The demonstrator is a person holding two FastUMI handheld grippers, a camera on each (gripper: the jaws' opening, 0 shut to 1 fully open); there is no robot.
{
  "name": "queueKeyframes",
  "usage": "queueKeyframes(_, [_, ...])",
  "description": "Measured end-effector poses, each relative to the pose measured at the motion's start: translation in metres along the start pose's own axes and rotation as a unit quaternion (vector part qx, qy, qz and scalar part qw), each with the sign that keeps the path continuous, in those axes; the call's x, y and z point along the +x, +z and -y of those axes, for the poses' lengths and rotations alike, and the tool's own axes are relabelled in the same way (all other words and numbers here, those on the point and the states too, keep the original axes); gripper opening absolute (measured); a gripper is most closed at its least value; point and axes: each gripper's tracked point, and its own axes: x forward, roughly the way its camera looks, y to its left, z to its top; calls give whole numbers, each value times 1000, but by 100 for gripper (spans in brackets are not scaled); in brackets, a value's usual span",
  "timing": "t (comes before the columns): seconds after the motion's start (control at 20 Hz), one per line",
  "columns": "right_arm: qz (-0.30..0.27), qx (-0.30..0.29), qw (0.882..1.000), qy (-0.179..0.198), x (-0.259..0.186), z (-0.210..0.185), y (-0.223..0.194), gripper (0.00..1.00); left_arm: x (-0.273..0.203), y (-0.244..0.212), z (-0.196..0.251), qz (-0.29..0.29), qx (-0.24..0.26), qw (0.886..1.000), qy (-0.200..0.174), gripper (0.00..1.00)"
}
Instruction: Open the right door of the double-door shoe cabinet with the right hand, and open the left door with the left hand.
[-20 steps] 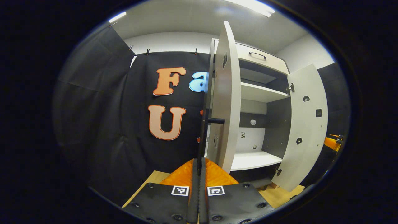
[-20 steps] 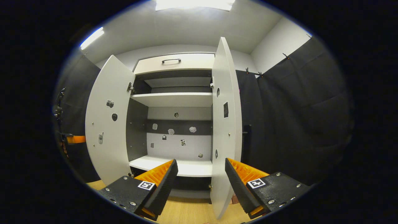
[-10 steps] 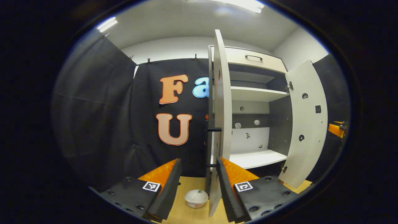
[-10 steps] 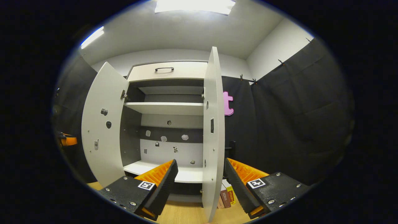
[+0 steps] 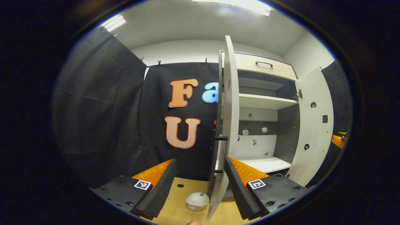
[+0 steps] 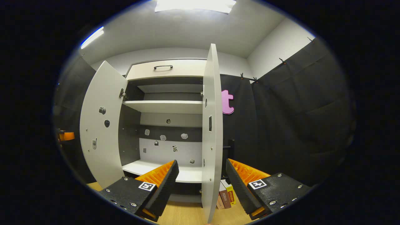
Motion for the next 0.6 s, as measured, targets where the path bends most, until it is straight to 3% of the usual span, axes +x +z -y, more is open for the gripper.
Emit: queueKeyframes(0.6, [-6, 0, 1000, 15, 9, -13, -9, 92, -5, 8, -9, 20, 17, 999, 22, 96])
